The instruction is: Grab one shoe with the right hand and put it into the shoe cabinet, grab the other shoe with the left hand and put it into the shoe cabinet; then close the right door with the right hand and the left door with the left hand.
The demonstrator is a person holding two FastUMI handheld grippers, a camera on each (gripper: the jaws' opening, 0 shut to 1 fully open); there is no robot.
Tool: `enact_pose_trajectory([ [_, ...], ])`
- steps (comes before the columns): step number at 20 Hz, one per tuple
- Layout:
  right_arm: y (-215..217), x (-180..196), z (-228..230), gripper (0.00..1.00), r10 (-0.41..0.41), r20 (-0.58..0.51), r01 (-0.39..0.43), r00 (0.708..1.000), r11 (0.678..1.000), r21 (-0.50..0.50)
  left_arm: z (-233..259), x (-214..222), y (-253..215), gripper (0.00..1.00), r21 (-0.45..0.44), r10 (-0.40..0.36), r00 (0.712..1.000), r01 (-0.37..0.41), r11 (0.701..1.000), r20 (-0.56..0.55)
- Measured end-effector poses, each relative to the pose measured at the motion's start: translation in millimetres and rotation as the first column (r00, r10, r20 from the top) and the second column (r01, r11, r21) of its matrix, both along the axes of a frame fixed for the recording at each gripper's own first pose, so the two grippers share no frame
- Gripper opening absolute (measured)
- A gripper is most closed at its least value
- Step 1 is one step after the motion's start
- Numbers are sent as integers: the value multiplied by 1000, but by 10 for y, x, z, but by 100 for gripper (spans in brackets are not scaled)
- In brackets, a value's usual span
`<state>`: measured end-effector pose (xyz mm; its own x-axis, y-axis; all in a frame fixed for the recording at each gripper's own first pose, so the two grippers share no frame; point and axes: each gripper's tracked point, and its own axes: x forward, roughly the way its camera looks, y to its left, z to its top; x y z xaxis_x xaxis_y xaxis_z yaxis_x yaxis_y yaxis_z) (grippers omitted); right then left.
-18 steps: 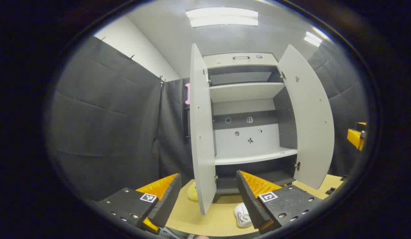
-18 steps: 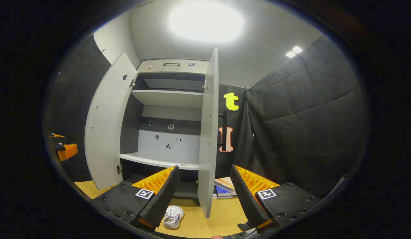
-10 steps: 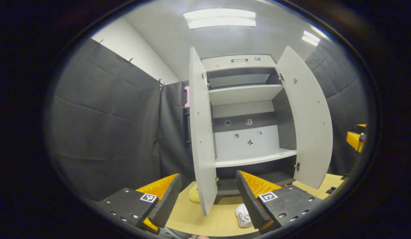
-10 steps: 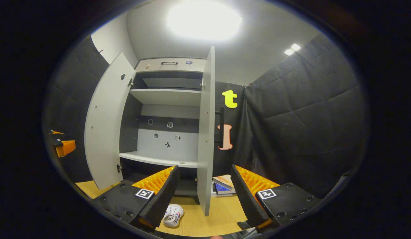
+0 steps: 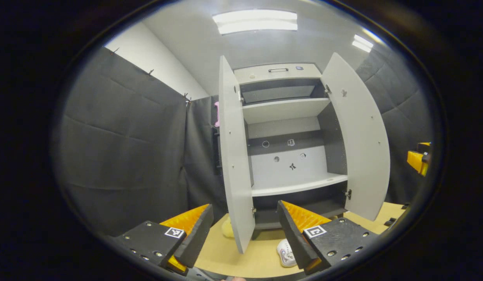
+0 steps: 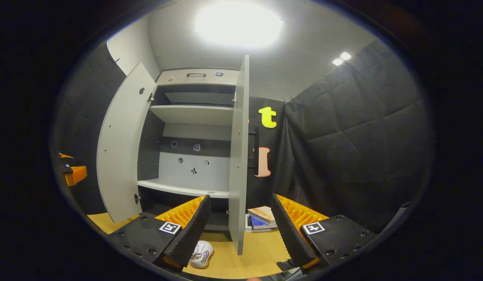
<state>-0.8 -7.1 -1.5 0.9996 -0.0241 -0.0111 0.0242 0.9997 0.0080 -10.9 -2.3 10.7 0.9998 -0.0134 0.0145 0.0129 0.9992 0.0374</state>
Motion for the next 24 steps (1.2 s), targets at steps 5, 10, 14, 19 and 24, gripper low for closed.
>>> enact_pose_trajectory([
  [5,35,64,-4,97,11,6,-11,1000,1000,2,-25,41,49,94,-6,7,1000,-7,1000,-3],
  [10,240,312,-11,97,58,0,-58,998,998,15,-39,53,169,94,-7,36,999,-36,999,-6],
  [14,499,543,-150,97,114,-28,-113,993,993,20,-81,76,262,94,-5,64,998,-64,998,-12],
  [19,779,828,-435,97,176,-87,-174,981,984,30,-137,110,356,94,5,97,995,-97,995,-20],
  [24,1014,1055,-837,98,221,-183,-218,958,975,38,-155,159,464,94,16,129,991,-129,992,-28],
])
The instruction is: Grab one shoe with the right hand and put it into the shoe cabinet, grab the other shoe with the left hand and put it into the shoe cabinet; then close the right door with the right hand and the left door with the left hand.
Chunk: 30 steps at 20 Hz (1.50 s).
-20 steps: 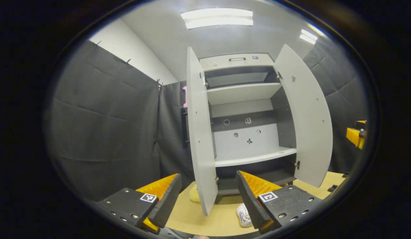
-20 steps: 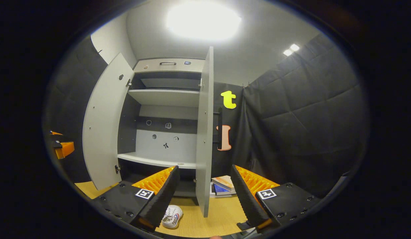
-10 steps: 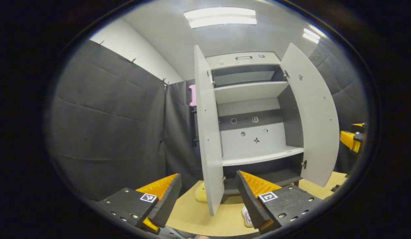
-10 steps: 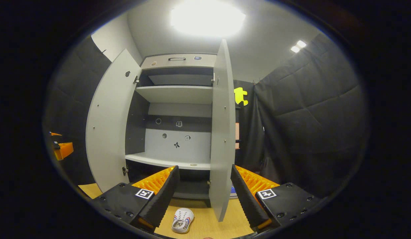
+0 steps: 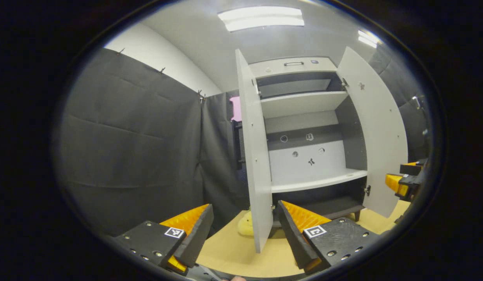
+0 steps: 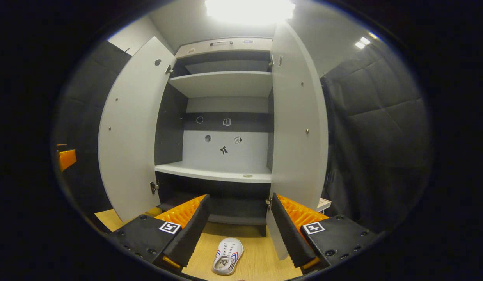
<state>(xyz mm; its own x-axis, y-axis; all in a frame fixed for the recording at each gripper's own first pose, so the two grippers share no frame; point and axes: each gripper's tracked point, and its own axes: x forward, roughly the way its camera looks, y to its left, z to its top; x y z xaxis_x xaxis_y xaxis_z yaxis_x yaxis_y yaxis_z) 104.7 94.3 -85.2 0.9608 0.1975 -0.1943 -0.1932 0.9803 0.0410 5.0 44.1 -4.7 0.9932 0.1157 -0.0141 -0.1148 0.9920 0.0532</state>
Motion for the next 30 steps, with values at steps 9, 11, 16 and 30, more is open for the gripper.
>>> enact_pose_trajectory([
  [9,382,344,-829,98,73,-181,-80,981,996,-27,-68,147,180,100,4,51,999,-51,999,-14],
  [11,467,389,-1047,98,89,-236,-98,968,995,-25,-111,175,225,94,6,62,998,-62,998,-20],
  [16,622,415,-1570,98,115,-362,-124,925,992,-4,-207,220,337,94,11,95,995,-94,995,-43],
  [30,822,299,-2676,96,155,-603,-187,783,982,9,-227,244,423,94,58,140,988,-136,989,-65],
])
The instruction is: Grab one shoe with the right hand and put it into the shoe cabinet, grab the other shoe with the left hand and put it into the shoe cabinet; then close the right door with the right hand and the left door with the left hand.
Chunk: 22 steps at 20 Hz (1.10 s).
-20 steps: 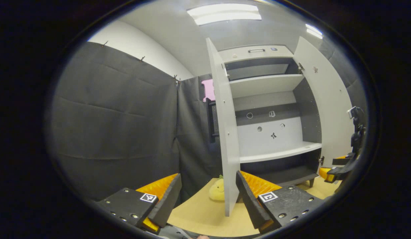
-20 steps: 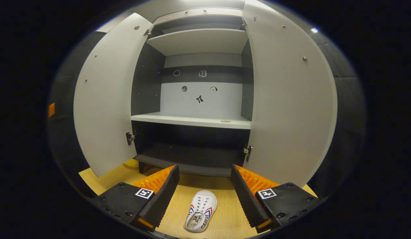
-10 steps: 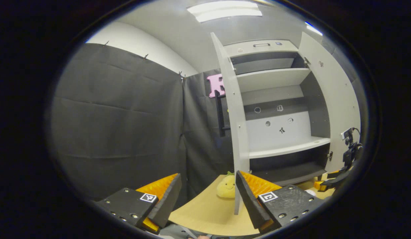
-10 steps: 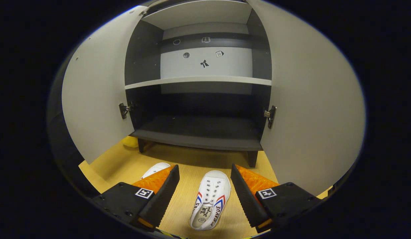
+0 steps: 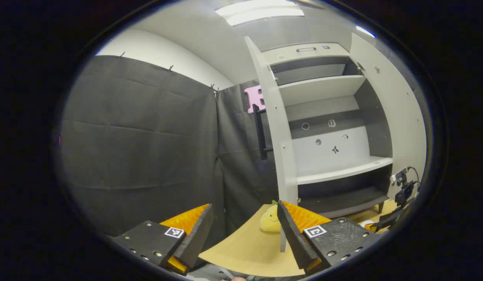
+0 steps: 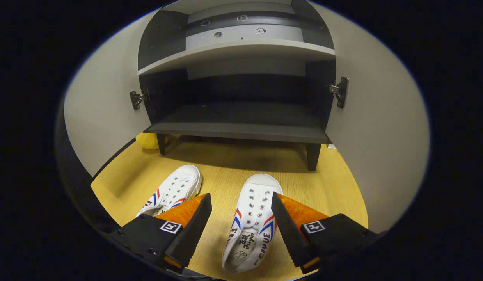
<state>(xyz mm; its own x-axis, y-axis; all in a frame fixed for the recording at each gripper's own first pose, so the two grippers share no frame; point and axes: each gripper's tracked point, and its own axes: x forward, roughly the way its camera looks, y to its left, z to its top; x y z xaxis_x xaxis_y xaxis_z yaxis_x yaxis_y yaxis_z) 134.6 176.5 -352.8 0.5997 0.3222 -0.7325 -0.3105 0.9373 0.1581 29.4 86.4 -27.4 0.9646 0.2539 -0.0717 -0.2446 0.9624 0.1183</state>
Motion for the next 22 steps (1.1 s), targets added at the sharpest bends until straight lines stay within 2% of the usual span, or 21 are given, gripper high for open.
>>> enact_pose_trajectory([
  [5,109,-122,-273,96,13,-105,-12,994,1000,9,-32,-1,8,94,-2,5,1000,-5,1000,-14],
  [6,119,-135,-316,93,13,-123,-12,992,1000,8,-36,0,7,100,-2,6,1000,-6,1000,-16],
  [9,161,-172,-422,96,12,-161,-12,987,1000,6,-51,-7,12,100,-1,9,1000,-9,1000,-22],
  [10,176,-144,-460,96,11,-169,-11,986,1000,-1,-53,-6,16,94,-2,11,1000,-11,1000,-23],
  [11,173,-151,-480,94,7,-180,-10,984,1000,-11,-60,-8,14,100,-4,11,1000,-11,1000,-25],
  [14,209,-129,-594,84,0,-213,-9,977,999,-41,-54,-13,21,100,-6,14,1000,-15,1000,-27],
  [15,231,-143,-629,83,1,-221,-14,975,998,-54,-56,-16,20,94,-5,15,1000,-15,1000,-26],
  [17,145,-116,-636,79,-19,-205,-4,979,994,-112,-53,-19,27,94,-3,18,1000,-18,1000,-25],
  [19,75,-74,-688,54,-44,-183,17,982,989,-146,-57,-14,33,94,-4,21,999,-21,1000,-24],
  [20,58,-63,-650,31,-50,-187,26,981,992,-127,-53,-14,33,100,-6,21,999,-22,1000,-25],
  [21,75,-86,-702,31,-51,-200,28,978,993,-119,-47,-12,34,100,-7,22,999,-22,1000,-24],
  [22,66,-121,-679,35,-57,-215,36,975,994,-104,-54,-14,35,100,-8,22,999,-23,1000,-25],
])
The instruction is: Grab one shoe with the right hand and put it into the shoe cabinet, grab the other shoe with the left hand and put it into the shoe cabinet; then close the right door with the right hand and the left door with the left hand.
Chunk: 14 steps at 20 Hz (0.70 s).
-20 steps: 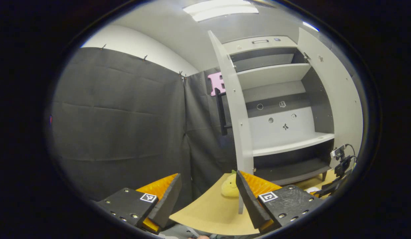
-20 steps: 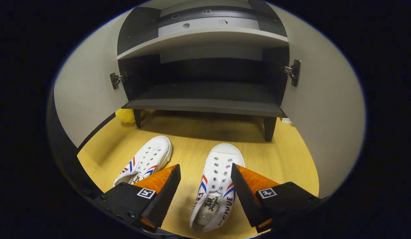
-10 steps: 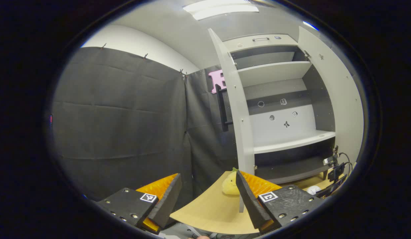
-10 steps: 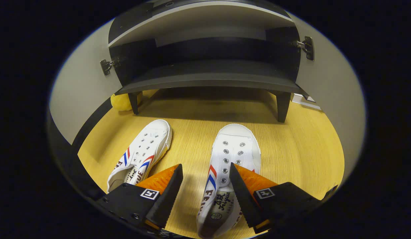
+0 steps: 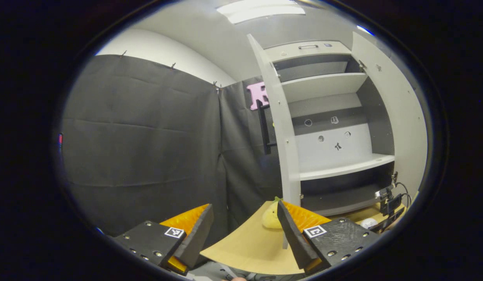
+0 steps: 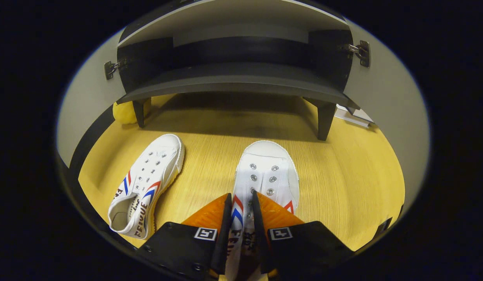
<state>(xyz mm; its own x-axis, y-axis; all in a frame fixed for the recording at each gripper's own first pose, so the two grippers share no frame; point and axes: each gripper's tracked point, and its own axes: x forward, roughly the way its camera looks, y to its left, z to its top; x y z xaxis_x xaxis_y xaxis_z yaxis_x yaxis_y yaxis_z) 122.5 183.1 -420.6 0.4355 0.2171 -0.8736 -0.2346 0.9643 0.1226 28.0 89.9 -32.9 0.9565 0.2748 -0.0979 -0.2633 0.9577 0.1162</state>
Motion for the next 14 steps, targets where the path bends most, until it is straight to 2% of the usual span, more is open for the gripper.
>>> enact_pose_trajectory([
  [2,-7,36,17,21,-2,-17,2,1000,1000,2,3,-1,-9,100,-5,-3,1000,3,1000,2],
  [3,4,16,6,21,15,-27,-15,1000,1000,11,9,-2,-18,100,-7,-7,1000,8,1000,3],
  [4,6,1,18,11,-35,-27,36,999,999,10,11,-11,-21,100,-6,-14,1000,14,1000,5],
  [5,5,14,-3,2,-22,-34,22,999,1000,2,20,-8,-21,100,-1,-19,1000,19,1000,7],
  [7,-12,22,68,2,-22,-15,22,1000,1000,-8,35,-11,-43,100,8,-29,1000,29,1000,12],
  [14,-141,77,327,2,-78,-1,78,997,996,46,101,-40,-105,100,1,-61,998,61,998,33],
])
